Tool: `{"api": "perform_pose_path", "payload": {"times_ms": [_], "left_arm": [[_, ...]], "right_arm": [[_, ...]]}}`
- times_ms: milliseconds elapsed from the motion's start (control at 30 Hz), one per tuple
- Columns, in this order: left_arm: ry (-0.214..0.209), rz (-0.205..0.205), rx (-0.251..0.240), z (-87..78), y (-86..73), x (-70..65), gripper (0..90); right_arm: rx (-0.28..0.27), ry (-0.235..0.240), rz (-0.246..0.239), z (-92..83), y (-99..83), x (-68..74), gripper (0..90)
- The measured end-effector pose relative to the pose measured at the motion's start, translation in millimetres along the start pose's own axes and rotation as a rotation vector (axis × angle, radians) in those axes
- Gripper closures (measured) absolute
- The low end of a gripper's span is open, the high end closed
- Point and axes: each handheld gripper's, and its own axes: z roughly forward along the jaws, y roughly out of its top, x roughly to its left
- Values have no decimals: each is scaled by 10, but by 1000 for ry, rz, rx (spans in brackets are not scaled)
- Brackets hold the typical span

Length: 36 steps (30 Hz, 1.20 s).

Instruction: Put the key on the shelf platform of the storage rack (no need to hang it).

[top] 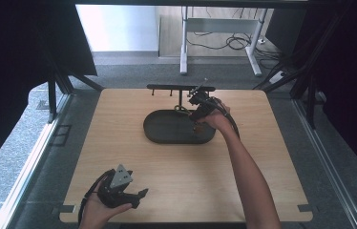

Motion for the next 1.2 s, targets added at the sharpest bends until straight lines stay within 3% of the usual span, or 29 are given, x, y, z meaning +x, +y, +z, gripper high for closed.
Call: {"api": "perform_pose_path", "payload": {"times_ms": [1067,1200], "left_arm": [[-4,3,14,49,-6,-5,203],[-3,3,15,51,-6,-5,203]], "right_arm": [[50,27,11,340,-336,-27,649],[52,29,16,348,-356,-35,613]]}}
